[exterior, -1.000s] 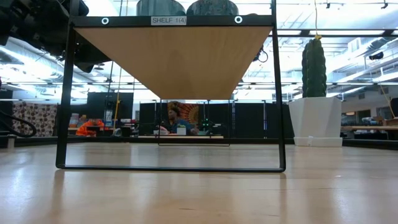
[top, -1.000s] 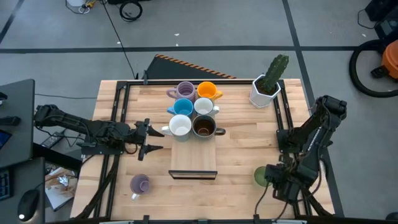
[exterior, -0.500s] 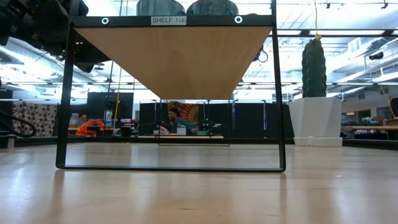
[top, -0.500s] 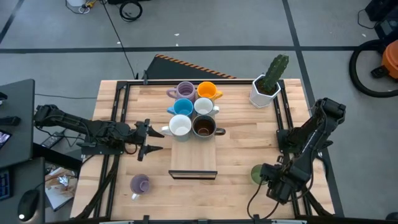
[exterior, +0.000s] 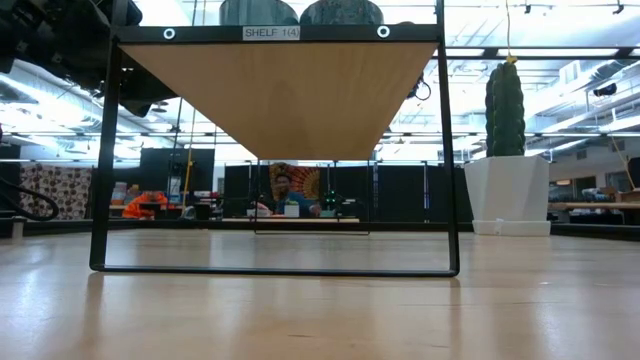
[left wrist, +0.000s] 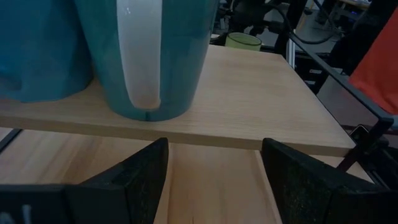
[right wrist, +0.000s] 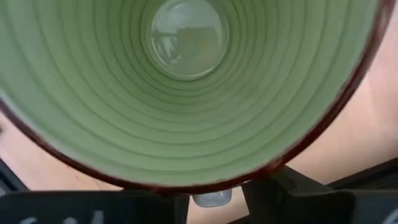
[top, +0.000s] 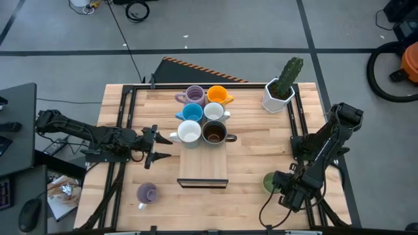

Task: Place coffee mugs
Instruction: Put the green mug on the shelf

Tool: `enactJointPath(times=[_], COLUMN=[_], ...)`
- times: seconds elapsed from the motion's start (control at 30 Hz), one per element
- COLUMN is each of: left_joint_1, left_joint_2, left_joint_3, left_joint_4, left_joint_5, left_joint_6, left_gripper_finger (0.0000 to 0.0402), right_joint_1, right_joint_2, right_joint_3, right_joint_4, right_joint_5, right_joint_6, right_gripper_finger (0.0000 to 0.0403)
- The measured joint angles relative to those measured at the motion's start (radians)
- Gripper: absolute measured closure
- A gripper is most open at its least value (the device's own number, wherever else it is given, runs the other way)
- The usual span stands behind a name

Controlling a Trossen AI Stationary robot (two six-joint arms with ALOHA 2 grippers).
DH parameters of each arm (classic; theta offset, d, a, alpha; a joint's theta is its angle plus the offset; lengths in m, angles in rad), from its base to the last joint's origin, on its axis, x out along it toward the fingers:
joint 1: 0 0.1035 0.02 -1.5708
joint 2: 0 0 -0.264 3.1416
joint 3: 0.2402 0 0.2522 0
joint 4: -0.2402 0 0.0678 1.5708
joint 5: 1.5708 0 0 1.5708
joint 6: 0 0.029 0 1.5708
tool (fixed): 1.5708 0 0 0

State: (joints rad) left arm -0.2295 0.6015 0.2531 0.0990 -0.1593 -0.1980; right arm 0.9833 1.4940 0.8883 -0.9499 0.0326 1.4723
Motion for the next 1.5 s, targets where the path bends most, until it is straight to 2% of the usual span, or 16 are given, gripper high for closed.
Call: enactJointPath(times=[0.2,0.4,0.57,0.9,1.07,1.2,1.5], left_joint_1=[0.0,0.0,0.0,0.0,0.0,0.001,0.001], left_joint_2=[0.0,0.0,0.0,0.0,0.0,0.0,0.0], left_joint_3=[0.0,0.0,0.0,0.0,0.0,0.0,0.0], left_joint_4=[0.0,-0.006,-0.015,-0.031,-0.032,-0.032,-0.039], left_joint_5=[0.0,0.0,0.007,0.008,0.008,0.008,0.008], left_joint_6=[-0.005,-0.03,-0.066,-0.1,-0.098,-0.104,-0.125], left_gripper_finger=[0.0137,0.0137,0.0137,0.0137,0.0137,0.0137,0.0137], right_joint_1=[0.0,-0.009,-0.051,-0.202,-0.283,-0.339,-0.46], right_joint_2=[0.0,0.0,-0.022,-0.154,-0.185,-0.177,-0.056], right_joint_3=[-0.012,-0.013,-0.014,0.006,0.099,0.214,0.516], right_joint_4=[0.018,0.012,0.007,-0.017,-0.1,-0.167,-0.288], right_joint_5=[0.002,0.069,0.086,0.108,0.103,0.148,0.199], right_joint_6=[-0.026,-0.087,-0.177,-0.382,-0.491,-0.595,-0.834], right_gripper_finger=[0.0342,0.0342,0.0342,0.0342,0.0342,0.0342,0.0342])
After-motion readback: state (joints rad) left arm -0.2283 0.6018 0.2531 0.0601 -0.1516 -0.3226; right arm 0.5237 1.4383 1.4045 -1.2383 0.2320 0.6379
